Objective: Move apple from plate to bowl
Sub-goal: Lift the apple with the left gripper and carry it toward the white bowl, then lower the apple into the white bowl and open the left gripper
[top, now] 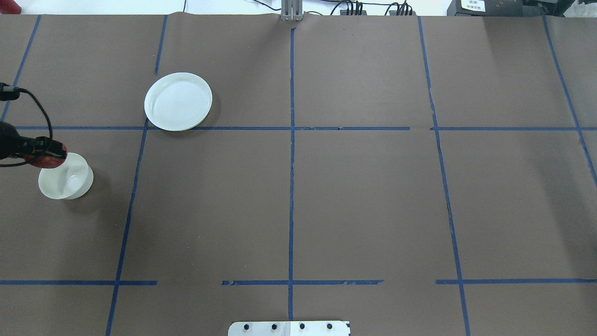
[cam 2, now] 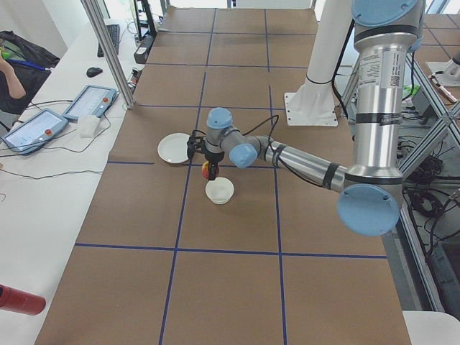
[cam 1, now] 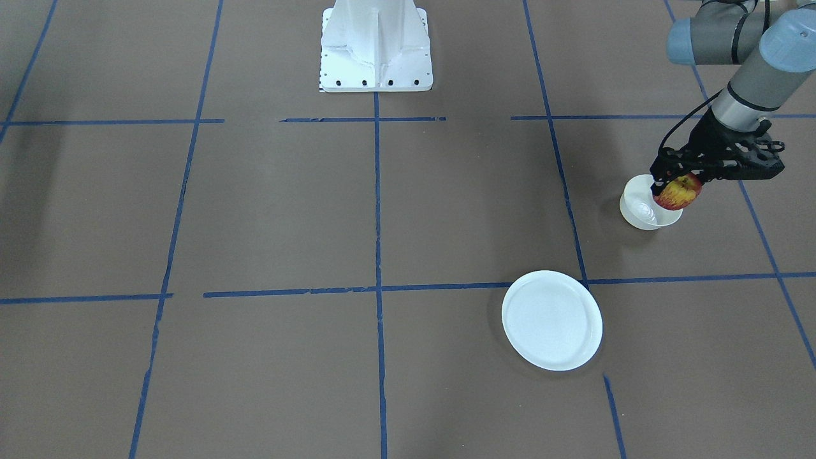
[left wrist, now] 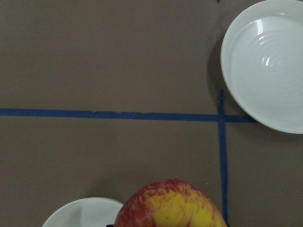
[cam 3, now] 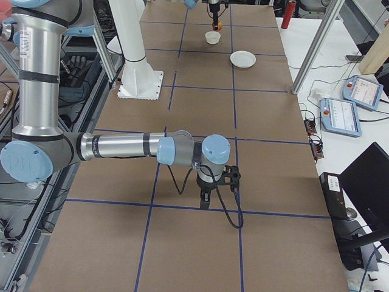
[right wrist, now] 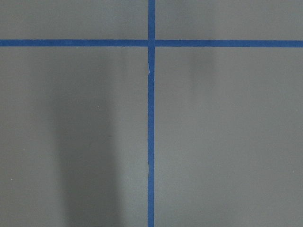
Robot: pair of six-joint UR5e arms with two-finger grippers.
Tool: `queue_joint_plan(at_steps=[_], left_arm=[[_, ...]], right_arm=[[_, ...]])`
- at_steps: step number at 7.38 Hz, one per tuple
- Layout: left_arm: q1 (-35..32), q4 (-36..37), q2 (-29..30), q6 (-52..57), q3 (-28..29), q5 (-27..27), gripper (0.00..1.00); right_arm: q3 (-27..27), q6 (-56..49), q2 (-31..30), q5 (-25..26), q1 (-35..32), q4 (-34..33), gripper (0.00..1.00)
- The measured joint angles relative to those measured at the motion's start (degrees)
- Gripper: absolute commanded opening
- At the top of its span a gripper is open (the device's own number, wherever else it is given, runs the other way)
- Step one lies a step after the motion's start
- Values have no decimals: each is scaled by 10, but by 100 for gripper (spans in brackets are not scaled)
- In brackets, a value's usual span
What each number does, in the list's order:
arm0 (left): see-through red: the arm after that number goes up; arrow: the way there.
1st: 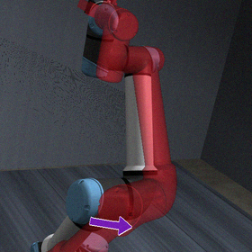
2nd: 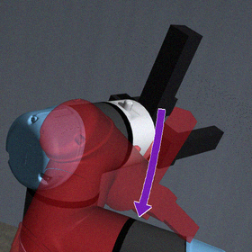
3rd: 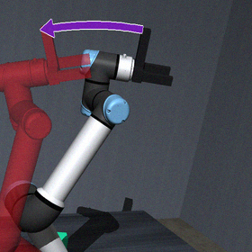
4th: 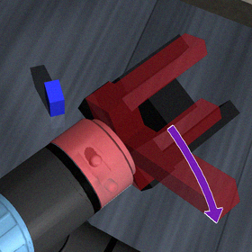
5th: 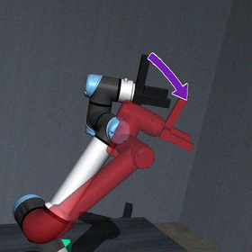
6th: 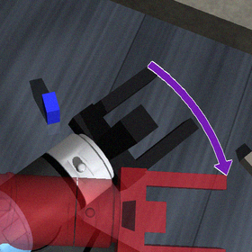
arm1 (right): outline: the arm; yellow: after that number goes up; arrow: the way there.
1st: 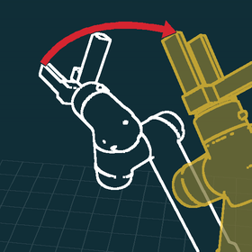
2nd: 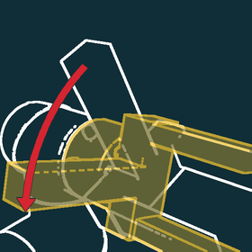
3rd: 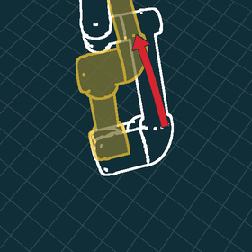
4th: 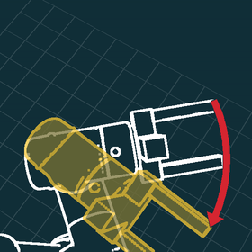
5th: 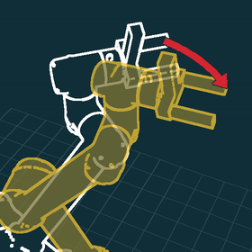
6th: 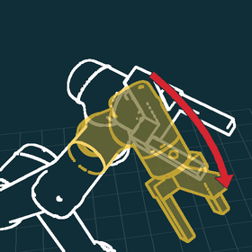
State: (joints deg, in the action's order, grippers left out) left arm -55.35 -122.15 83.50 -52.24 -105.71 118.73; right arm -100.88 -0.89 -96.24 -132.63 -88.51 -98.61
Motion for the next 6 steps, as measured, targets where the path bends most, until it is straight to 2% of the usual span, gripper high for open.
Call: queue_joint_plan(at_steps=[2,6], left_arm=[[27,-64,-24,-33,32,-10,4],[61,-77,-11,-62,48,-12,5]], right_arm=[[0,0,0,0,0,0,100],[0,-1,0,0,0,0,100]])
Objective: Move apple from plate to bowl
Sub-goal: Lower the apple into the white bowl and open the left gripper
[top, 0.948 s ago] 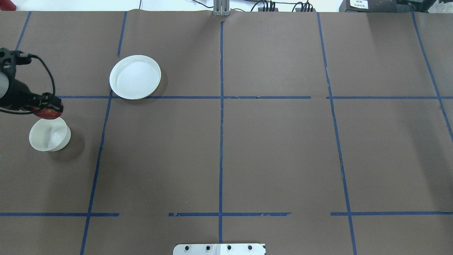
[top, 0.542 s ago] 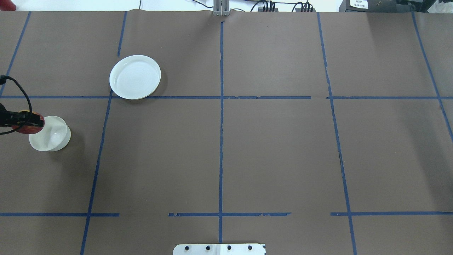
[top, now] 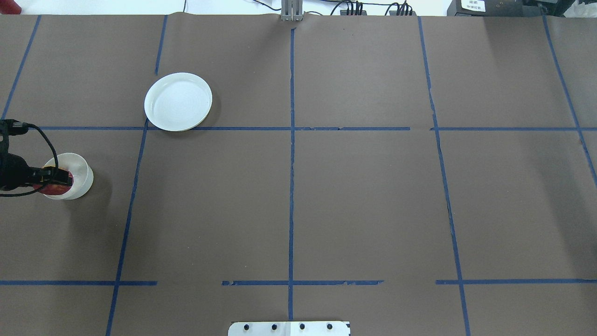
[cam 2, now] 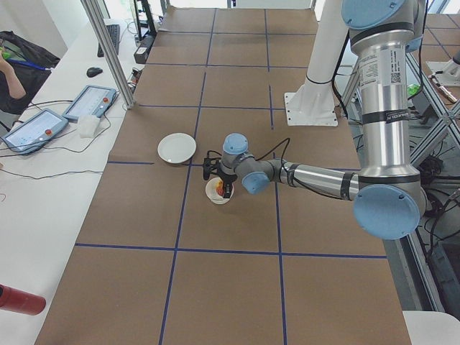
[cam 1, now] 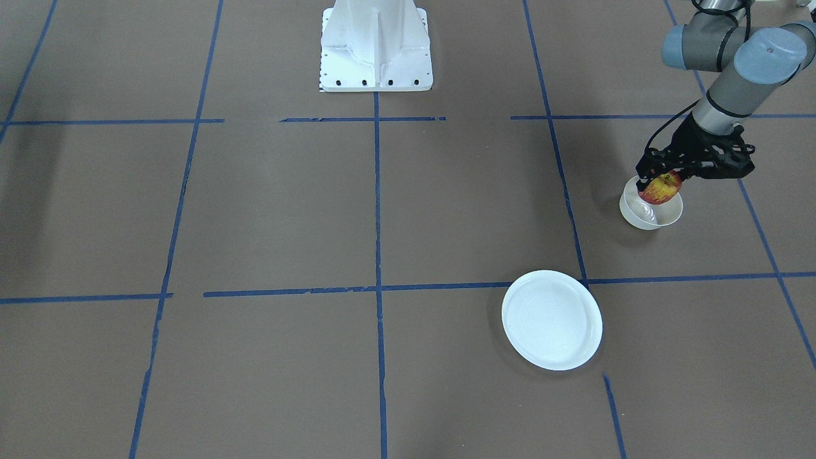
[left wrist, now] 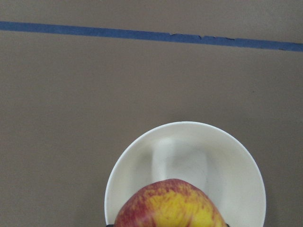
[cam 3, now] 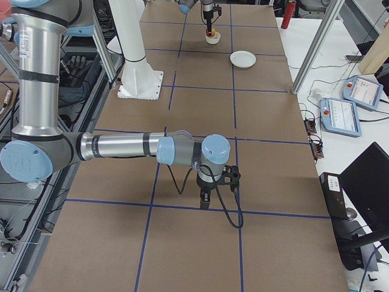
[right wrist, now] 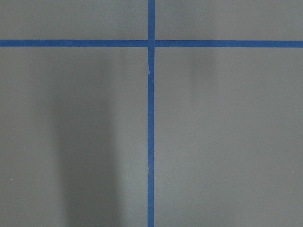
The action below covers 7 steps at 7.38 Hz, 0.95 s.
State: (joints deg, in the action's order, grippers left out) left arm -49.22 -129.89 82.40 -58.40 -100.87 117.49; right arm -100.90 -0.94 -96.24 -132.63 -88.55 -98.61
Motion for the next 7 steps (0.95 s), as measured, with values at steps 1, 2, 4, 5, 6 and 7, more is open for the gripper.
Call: queue_joint_plan(at_steps=[1,2,4,5,6,7], left_arm=[[3,0,6,-2,6,0,19],[5,0,11,-2,13,0,72],[5,0,16,-1,22,0,100],[5,-1,17,1,23,0,100],[5,-1,17,3,23,1,100],[5,-1,17,5,20,3,100]], right_arm=[[0,0,0,0,0,0,100],[0,0,0,0,0,0,100],[0,0,0,0,0,0,100],[0,0,0,0,0,0,100],[0,0,0,0,0,0,100],[0,0,0,0,0,0,100]])
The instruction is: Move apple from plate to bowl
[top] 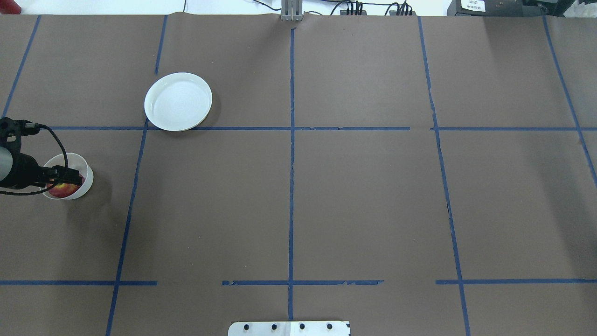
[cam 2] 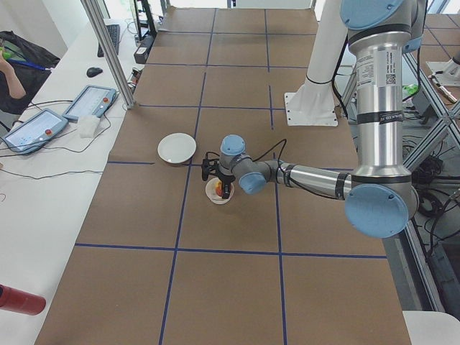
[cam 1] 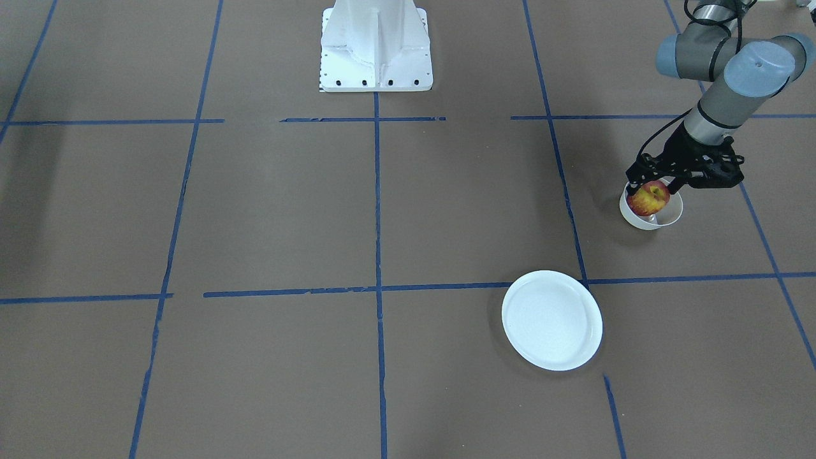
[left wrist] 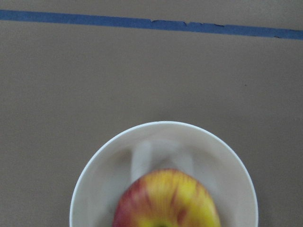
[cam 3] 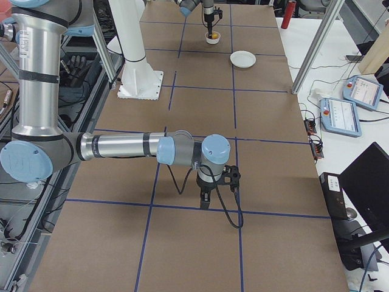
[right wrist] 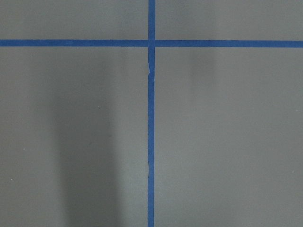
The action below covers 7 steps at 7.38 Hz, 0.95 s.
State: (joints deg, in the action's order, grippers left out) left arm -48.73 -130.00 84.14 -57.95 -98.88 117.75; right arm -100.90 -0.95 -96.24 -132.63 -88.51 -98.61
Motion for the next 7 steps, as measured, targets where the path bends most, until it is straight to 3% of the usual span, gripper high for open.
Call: queue_joint_plan(at_steps=[3,7], left_arm=[[-41,44,-1,68,-41,39,100],[-160,288,39,296,-134,100,100]], right_arm=[[0,0,0,0,0,0,100],[0,0,0,0,0,0,100]])
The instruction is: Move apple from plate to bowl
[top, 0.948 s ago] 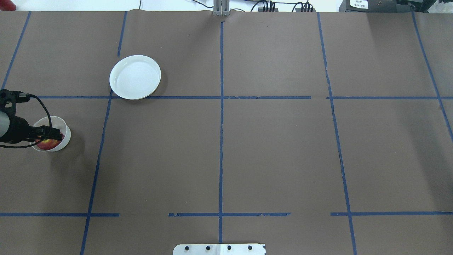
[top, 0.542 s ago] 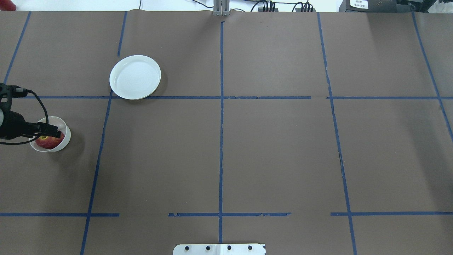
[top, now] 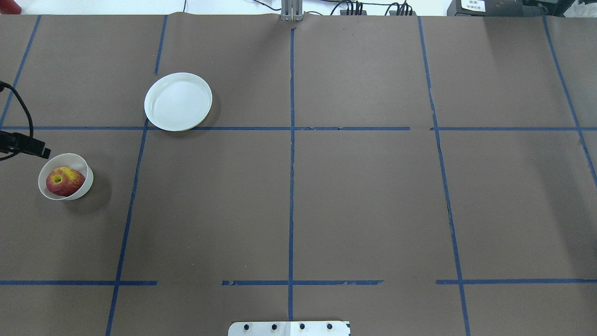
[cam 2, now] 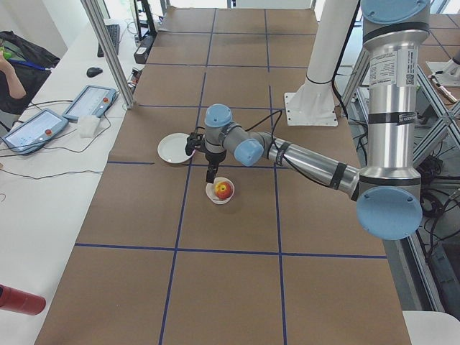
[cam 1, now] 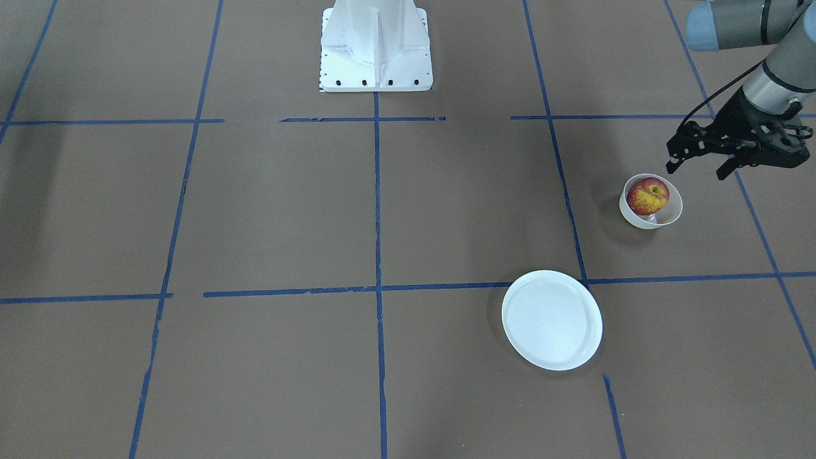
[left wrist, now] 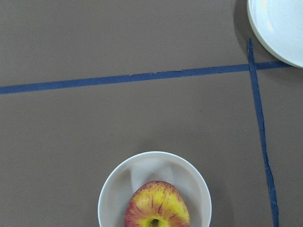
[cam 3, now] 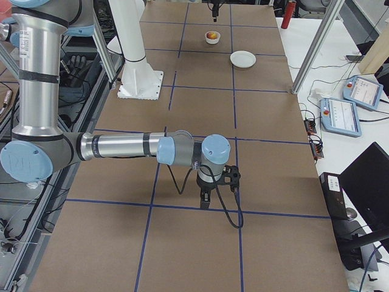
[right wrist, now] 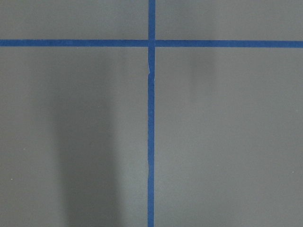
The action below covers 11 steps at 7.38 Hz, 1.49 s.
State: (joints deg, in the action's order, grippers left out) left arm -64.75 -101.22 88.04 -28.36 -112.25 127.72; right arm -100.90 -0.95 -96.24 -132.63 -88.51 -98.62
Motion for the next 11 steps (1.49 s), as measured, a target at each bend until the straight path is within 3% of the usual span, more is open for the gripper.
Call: queue_joint_plan(at_steps=[1,3,7,11], left_arm=[[-36,67,17,73,-9,14,100],[-102,116,27,184,5,20,100],[-255,120,16,289,137,45,100],[-271,117,-21,345,156,54,100]], right_arm=[[0,0,0,0,0,0,100],[0,0,0,0,0,0,100],[0,0,0,0,0,0,100],[0,0,0,0,0,0,100]])
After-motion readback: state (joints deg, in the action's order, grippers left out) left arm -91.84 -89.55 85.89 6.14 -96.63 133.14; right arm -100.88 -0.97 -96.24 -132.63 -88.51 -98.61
